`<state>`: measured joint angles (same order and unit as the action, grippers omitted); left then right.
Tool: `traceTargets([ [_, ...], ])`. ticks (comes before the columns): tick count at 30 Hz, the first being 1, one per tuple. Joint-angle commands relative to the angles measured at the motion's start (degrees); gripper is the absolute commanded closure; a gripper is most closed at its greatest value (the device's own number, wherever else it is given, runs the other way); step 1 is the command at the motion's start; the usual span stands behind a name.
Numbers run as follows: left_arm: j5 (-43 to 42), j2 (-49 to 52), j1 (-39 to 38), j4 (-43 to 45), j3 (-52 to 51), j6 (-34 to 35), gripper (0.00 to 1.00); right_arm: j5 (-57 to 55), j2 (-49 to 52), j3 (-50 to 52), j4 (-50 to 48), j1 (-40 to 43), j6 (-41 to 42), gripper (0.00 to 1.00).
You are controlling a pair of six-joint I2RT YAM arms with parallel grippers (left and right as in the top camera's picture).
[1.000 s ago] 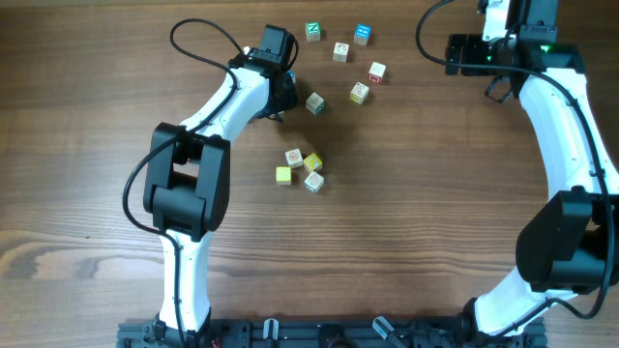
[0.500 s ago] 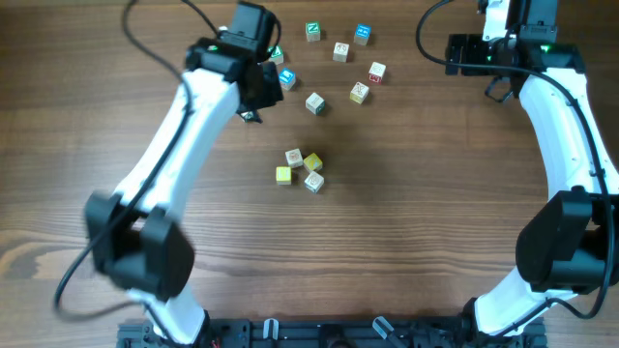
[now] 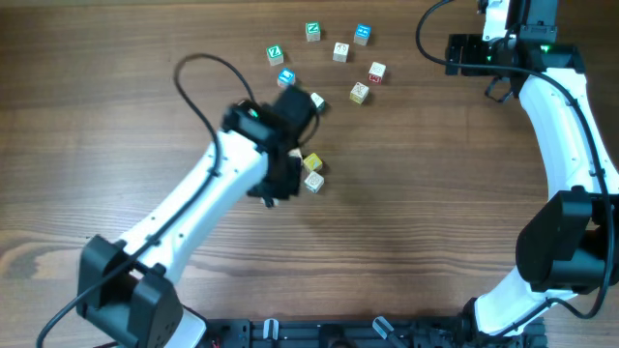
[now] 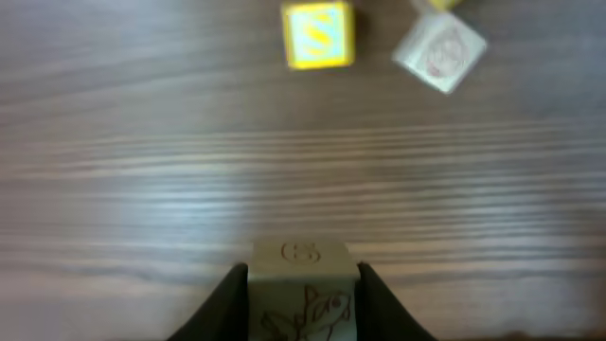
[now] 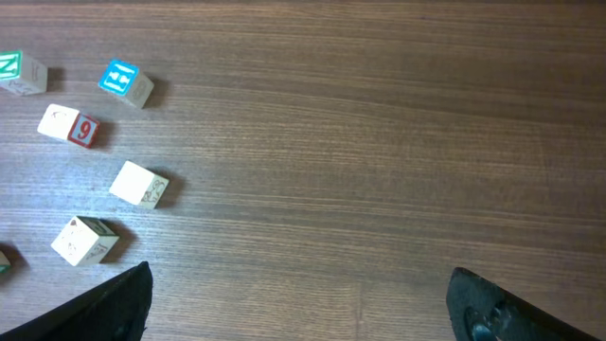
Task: Form a circle
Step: 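Carry the white block down toward the lower center with the left gripper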
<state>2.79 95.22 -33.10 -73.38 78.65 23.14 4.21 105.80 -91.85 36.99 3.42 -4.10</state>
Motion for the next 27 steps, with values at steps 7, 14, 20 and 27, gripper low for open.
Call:
traceTargets([
  [7, -3.9, 0.3, -5.5, 24.5, -19.6, 1.3, 0.75, -0.4, 0.9, 0.6, -0.1, -0.1, 0.7, 0.00],
  [14, 1.5, 0.3, -5.5, 33.3, -23.7, 1.2, 0.72, -0.4, 0.9, 0.6, -0.1, -0.1, 0.7, 0.00],
  [20, 3.1, 0.5, -5.5, 36.6, -23.7, 1.3, 0.70, -0.4, 0.9, 0.6, -0.1, -0.1, 0.7, 0.00],
  [27, 3.1, 0.5, -5.5, 36.6, -23.9, 1.3, 0.67, -0.4, 0.9, 0.6, -0.1, -0.1, 0.7, 0.00],
])
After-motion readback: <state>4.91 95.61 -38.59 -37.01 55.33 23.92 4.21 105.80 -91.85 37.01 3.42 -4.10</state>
